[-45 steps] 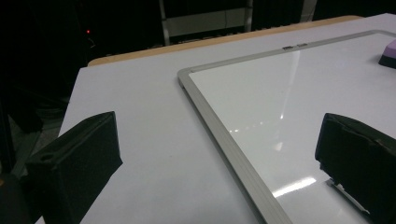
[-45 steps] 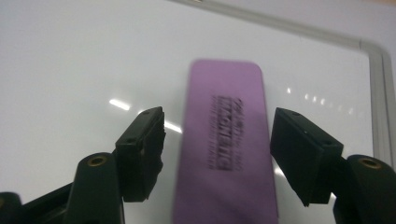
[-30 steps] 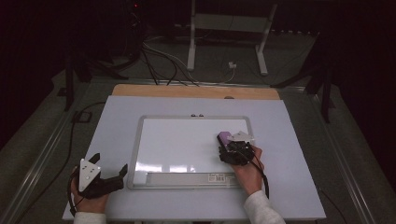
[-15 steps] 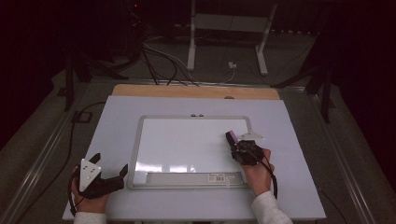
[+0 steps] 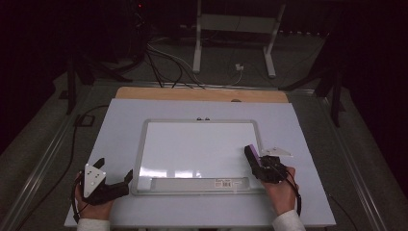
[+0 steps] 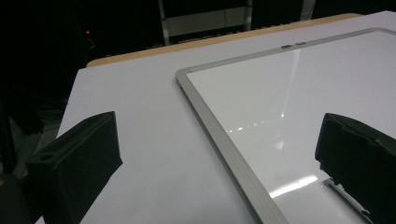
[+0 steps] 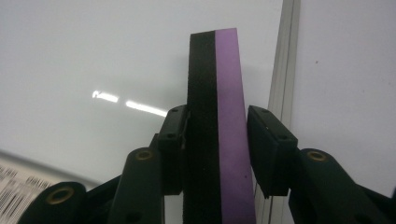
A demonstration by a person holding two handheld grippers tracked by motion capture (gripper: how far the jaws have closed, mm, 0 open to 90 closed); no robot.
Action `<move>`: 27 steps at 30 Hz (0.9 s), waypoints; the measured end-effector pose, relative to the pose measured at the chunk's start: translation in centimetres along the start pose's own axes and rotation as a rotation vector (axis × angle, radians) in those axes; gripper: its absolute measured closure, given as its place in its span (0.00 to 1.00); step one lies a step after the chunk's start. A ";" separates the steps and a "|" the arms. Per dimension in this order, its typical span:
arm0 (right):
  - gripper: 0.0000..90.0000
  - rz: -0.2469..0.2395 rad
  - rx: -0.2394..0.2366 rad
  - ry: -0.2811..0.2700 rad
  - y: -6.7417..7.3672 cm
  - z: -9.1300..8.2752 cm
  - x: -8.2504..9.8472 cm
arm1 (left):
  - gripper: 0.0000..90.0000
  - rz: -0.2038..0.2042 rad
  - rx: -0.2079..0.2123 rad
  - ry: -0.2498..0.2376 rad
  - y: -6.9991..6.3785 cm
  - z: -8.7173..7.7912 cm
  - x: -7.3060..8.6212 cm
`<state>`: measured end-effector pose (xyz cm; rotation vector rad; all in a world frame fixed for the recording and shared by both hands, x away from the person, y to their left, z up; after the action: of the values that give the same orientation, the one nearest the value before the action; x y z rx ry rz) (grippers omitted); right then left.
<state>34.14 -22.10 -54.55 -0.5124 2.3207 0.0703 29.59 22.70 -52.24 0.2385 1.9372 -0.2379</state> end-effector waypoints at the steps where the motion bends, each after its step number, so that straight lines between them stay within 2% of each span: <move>1: 0.65 0.002 -0.003 0.004 0.1 -0.1 0.2 | 0.01 0.000 0.000 0.001 0.0 0.0 0.0; 8: 0.61 0.017 -0.033 0.035 0.5 -0.8 1.8 | 0.01 -0.001 0.001 0.000 0.0 0.0 0.0; 11: 0.60 0.036 -0.073 0.042 1.2 -1.4 2.1 | 0.01 -0.002 0.002 -0.001 0.0 0.0 0.0; 15: 0.58 0.021 -0.105 0.040 1.7 -2.0 2.4 | 0.01 -0.003 0.003 -0.002 0.0 0.0 0.0; 19: 0.43 0.022 -0.149 -0.057 1.0 -2.6 1.4 | 0.01 -0.005 0.003 -0.004 0.0 0.0 0.0; 24: 0.29 0.020 -0.147 -0.185 -0.8 -3.5 0.0 | 0.01 -0.005 0.002 -0.004 0.0 0.0 0.0; 27: 0.23 0.010 -0.137 -0.224 -1.8 -3.7 -0.4 | 0.01 -0.005 0.002 -0.004 0.1 -0.1 0.0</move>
<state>32.62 -24.39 -51.41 -0.5323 2.1082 0.2791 29.57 22.77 -52.18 0.2346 1.9339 -0.2429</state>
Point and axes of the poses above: each handheld gripper's, and its own axes: z roughly forward along the jaws, x roughly out of its underside, y roughly to its left, the point moved 9 cm from there along z, roughly forward along the jaws, and after that the axes turned 8 degrees about -z, right-handed, at the moved point
